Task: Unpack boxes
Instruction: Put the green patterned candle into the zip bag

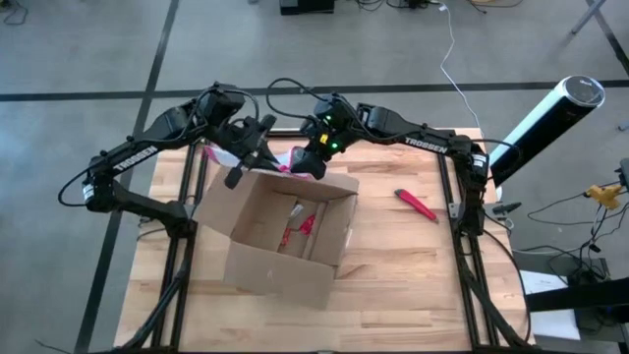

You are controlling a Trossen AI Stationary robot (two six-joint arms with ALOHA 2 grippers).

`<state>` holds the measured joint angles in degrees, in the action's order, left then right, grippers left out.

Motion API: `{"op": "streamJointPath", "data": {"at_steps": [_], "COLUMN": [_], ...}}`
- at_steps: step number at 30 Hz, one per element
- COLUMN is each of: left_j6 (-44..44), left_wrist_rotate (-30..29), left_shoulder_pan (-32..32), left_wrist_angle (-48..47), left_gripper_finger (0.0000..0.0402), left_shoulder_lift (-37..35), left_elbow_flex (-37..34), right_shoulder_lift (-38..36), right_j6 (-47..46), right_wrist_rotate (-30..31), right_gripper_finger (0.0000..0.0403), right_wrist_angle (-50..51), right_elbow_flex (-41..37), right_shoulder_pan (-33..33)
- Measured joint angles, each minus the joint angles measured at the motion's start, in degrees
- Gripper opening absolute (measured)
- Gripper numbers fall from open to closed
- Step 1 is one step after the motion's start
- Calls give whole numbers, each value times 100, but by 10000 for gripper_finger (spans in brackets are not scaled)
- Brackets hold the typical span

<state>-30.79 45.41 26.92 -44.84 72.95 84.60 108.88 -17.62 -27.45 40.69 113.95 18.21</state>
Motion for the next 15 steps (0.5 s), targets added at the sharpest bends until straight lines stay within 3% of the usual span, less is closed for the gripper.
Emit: {"op": "streamJointPath", "data": {"at_steps": [15], "left_j6": [660], "left_wrist_rotate": [15], "left_shoulder_pan": [0], "left_wrist_angle": [1727], "left_gripper_finger": [0], "left_shoulder_lift": [0], "left_elbow_flex": [0], "right_shoulder_lift": [-2], "right_j6": [-202], "right_wrist_rotate": [-1], "right_gripper_finger": [272], "right_wrist_angle": [-585], "right_elbow_flex": [7], "right_shoulder_pan": [-17]}}
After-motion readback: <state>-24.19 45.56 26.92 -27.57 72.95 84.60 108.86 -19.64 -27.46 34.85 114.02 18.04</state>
